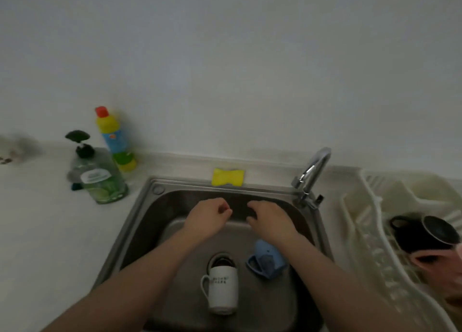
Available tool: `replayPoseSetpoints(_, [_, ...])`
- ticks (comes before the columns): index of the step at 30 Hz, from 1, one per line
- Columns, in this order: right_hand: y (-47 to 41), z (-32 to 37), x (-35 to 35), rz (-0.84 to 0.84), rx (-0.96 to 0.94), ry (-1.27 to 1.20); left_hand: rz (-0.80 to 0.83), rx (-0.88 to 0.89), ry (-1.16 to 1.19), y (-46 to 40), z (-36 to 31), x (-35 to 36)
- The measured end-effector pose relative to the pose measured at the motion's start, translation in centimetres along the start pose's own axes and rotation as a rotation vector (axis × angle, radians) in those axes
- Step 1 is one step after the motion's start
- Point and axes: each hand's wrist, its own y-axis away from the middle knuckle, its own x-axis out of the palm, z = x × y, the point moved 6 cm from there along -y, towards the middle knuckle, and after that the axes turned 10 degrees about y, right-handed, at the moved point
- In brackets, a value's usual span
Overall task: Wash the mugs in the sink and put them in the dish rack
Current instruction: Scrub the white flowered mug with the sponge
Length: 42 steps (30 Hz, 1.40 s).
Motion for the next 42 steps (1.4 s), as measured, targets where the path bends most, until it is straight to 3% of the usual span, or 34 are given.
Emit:
replayPoseSetpoints(6, [-10.0, 4.6, 3.6, -0.014, -0.077, 0.142, -0.023, -0.075, -0.058, -2.8, 6.0, -1.3])
replayPoseSetpoints(13, [-16.8, 4.1, 7.5, 0.014, -0.065, 0.339, -0.002, -0.126, -0.043, -4.2, 9.8, -0.4])
replayPoseSetpoints(19, [-18.0, 3.6, 6.2, -0.184, -0.041, 0.504, -0.020, -0.118, -0.024, -3.3, 11.1, -1.4])
replayPoseSetpoints(23, [-15.6, 6.7, 3.6, -0.255, -0.033, 0.054, -0.089, -0.088, -0.009, -2.0, 10.8, -5.4])
replayPoseSetpoints(26, [-13.7, 11.1, 1.4, -0.211, 0.042, -0.338, -0.260, -0.064, 0.009, -0.2, 10.4, -11.0])
replayPoseSetpoints(31, [-13.3, 20.9, -0.4, 0.059, 0.140, -1.195, -0.652, 0.025, -0.065, 3.6, 10.2, -21.7])
replayPoseSetpoints(33, [-13.7, 24.4, -1.9, 0.132, 0.126, -1.296, -0.704, 0.004, -0.165, 4.1, 10.7, -25.0])
replayPoseSetpoints(36, [-14.7, 28.1, -4.1, 0.149, 0.152, -1.374, -0.606, -0.099, -0.280, 2.8, 12.9, -28.1])
replayPoseSetpoints(42, [-16.6, 31.2, -4.5, 0.164, 0.188, -1.436, -0.549, -0.125, -0.288, 2.2, 14.6, -29.7])
